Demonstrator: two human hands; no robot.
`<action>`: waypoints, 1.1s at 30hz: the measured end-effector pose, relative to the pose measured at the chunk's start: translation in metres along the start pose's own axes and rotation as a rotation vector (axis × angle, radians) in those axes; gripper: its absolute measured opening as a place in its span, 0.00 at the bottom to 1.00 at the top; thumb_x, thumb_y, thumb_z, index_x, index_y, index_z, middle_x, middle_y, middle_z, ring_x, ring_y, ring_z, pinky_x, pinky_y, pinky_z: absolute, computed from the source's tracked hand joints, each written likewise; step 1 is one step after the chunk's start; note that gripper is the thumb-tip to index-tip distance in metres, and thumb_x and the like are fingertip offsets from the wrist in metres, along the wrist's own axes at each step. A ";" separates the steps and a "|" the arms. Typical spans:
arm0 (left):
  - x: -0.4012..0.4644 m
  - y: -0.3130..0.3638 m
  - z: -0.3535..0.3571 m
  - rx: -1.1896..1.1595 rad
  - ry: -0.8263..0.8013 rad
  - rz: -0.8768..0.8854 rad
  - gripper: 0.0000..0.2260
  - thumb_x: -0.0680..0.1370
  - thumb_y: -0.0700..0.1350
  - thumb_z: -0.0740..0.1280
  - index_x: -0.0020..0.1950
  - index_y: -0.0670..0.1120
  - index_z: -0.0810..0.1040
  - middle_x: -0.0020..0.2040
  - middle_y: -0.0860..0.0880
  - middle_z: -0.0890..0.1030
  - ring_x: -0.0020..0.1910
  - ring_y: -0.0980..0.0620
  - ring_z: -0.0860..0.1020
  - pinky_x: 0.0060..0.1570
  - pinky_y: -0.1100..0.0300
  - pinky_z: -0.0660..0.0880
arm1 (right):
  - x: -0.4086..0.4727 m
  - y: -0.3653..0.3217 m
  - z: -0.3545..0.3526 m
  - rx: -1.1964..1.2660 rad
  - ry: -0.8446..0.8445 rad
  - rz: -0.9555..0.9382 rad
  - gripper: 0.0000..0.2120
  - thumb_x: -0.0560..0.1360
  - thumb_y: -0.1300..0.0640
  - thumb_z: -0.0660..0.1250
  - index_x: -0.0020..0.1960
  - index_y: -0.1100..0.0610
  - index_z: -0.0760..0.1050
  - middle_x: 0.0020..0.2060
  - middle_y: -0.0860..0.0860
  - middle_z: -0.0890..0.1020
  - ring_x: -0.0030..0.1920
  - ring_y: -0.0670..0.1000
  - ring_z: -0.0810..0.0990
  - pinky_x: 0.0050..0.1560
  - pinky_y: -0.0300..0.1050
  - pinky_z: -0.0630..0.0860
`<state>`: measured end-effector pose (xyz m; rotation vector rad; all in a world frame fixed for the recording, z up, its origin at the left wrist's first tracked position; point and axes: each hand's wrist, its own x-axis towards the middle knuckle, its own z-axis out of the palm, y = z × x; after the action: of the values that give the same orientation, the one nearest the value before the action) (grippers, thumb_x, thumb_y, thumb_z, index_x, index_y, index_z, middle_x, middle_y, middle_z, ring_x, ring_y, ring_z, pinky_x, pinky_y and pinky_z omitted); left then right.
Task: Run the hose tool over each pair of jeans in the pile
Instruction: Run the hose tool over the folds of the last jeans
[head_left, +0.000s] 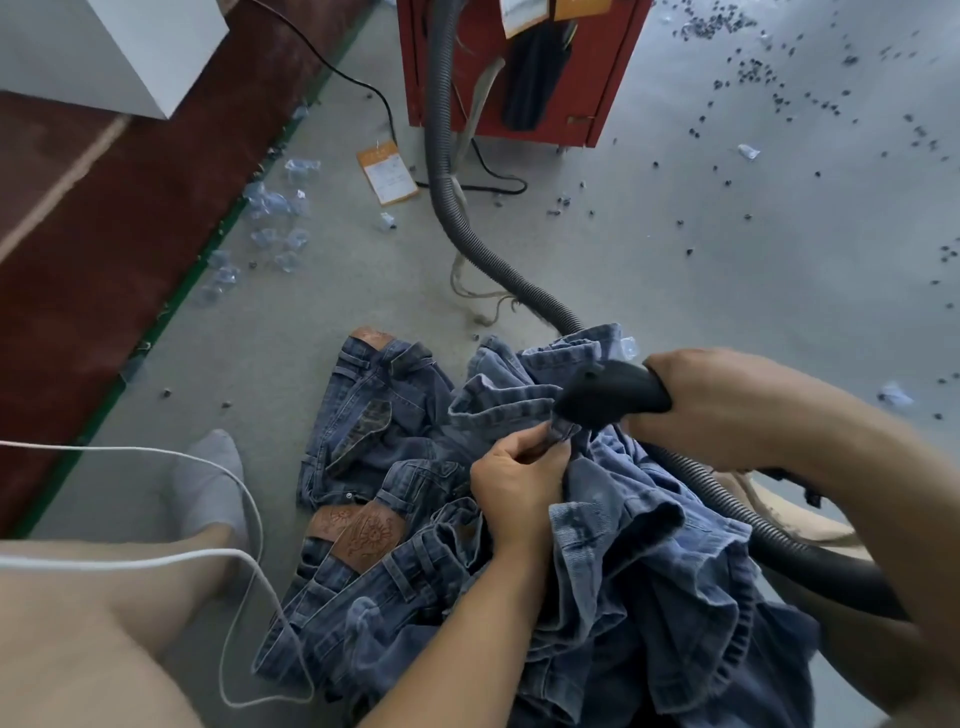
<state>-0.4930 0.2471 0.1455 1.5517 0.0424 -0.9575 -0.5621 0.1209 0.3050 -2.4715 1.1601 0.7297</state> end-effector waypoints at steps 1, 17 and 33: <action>0.000 0.000 -0.002 0.001 0.001 0.001 0.08 0.72 0.39 0.79 0.47 0.49 0.88 0.41 0.53 0.88 0.42 0.55 0.87 0.44 0.59 0.83 | 0.003 0.002 -0.003 0.027 0.031 0.010 0.08 0.77 0.45 0.69 0.46 0.47 0.74 0.35 0.47 0.80 0.33 0.47 0.79 0.31 0.42 0.71; 0.002 0.020 -0.021 -0.273 -0.254 -0.200 0.07 0.77 0.31 0.70 0.49 0.42 0.81 0.42 0.45 0.86 0.40 0.50 0.83 0.43 0.58 0.83 | -0.012 0.036 -0.026 0.461 0.111 -0.043 0.05 0.76 0.45 0.72 0.45 0.43 0.77 0.25 0.46 0.81 0.21 0.48 0.78 0.21 0.38 0.72; 0.001 0.022 -0.022 -0.309 -0.419 -0.257 0.18 0.81 0.28 0.62 0.70 0.39 0.75 0.56 0.41 0.86 0.51 0.47 0.85 0.49 0.56 0.84 | 0.006 -0.006 0.015 0.070 0.152 -0.145 0.09 0.78 0.41 0.67 0.50 0.45 0.71 0.40 0.47 0.79 0.38 0.50 0.78 0.36 0.47 0.73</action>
<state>-0.4685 0.2598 0.1603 1.0558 0.0903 -1.3949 -0.5587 0.1274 0.2898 -2.5558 1.0246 0.4601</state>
